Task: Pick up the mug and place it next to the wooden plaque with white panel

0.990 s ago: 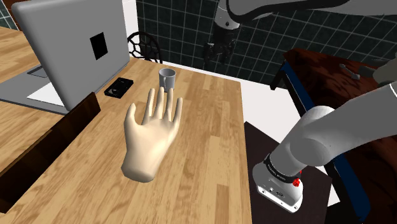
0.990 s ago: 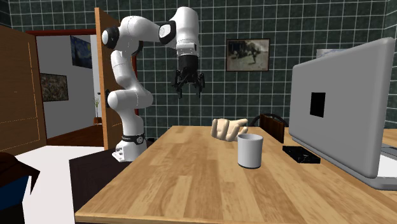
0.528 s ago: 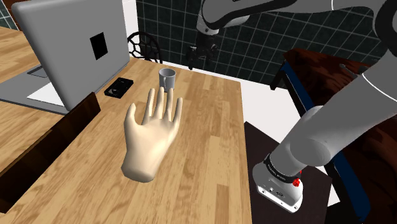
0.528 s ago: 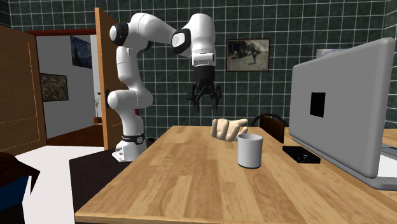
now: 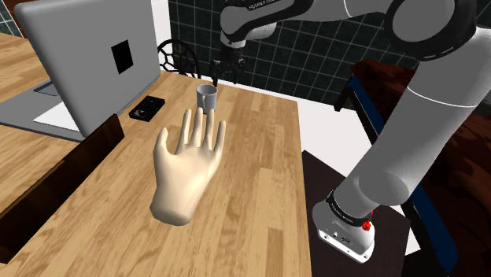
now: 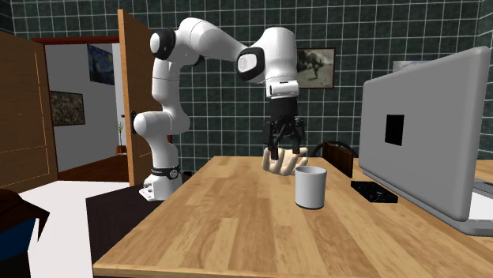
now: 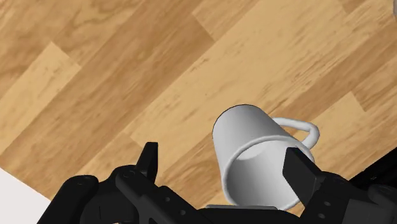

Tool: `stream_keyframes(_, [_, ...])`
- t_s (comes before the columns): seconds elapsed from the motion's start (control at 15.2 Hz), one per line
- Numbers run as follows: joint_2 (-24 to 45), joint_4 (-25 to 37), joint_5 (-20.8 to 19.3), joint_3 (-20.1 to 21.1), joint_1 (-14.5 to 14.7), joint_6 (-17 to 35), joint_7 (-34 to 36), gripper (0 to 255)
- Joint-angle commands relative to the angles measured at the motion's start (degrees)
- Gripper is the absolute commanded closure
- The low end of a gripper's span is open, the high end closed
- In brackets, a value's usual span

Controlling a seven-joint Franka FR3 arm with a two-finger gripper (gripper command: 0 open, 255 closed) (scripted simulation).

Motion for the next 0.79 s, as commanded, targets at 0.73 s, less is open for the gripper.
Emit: stream_keyframes(0.73, [12.0, 6.6, 1.8, 0.5, -0.1, 5.5, -0.5, 0])
